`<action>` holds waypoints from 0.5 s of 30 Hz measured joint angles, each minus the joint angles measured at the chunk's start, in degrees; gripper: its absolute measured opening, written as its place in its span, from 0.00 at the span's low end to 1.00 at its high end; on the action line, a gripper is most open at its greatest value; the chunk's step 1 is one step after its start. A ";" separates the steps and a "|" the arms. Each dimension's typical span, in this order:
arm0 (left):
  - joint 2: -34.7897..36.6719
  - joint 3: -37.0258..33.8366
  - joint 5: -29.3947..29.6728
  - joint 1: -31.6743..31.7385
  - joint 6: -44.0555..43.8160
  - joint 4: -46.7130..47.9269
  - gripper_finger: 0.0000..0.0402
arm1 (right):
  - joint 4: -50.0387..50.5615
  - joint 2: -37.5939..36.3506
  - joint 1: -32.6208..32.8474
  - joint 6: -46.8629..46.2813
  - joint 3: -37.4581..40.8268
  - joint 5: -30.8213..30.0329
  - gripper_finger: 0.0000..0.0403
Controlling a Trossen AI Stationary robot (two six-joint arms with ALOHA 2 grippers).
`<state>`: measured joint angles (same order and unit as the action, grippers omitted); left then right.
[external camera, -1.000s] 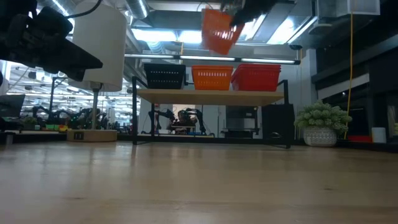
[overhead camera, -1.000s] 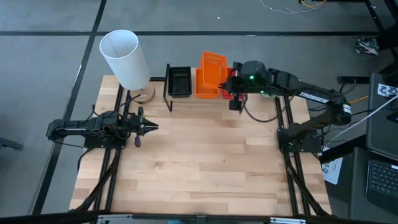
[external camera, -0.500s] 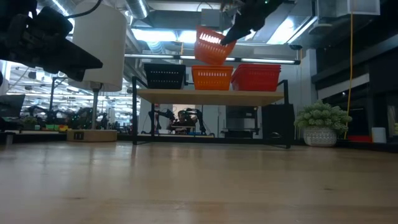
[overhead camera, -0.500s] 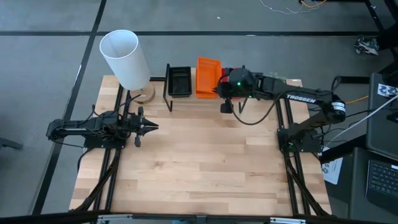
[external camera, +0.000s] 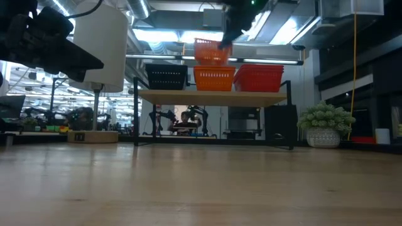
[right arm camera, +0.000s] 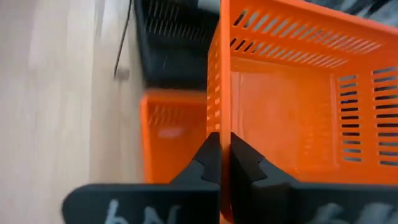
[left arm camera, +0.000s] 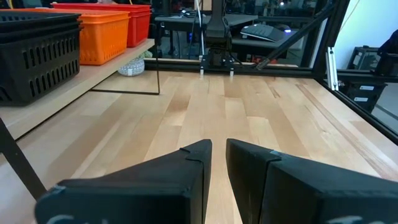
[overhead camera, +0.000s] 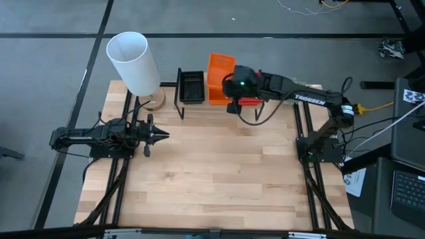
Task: Stack baskets on shelf by color
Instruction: Stack the orange basket on top of the stacked orange baskets on the shelf
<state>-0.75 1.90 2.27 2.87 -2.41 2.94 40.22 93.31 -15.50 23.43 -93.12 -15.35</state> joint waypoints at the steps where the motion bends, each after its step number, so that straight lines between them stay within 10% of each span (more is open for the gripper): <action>1: 0.02 -0.01 0.00 0.01 -0.01 0.00 0.10 | 3.36 1.11 -0.21 -0.96 -1.24 0.00 0.00; 15: 0.00 -0.01 -0.01 -0.01 0.00 0.00 0.10 | 8.35 4.71 -0.53 -0.37 -2.45 0.79 0.00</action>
<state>-0.75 1.89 2.26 2.86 -2.41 2.94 48.57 98.02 -16.03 23.06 -95.57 -14.57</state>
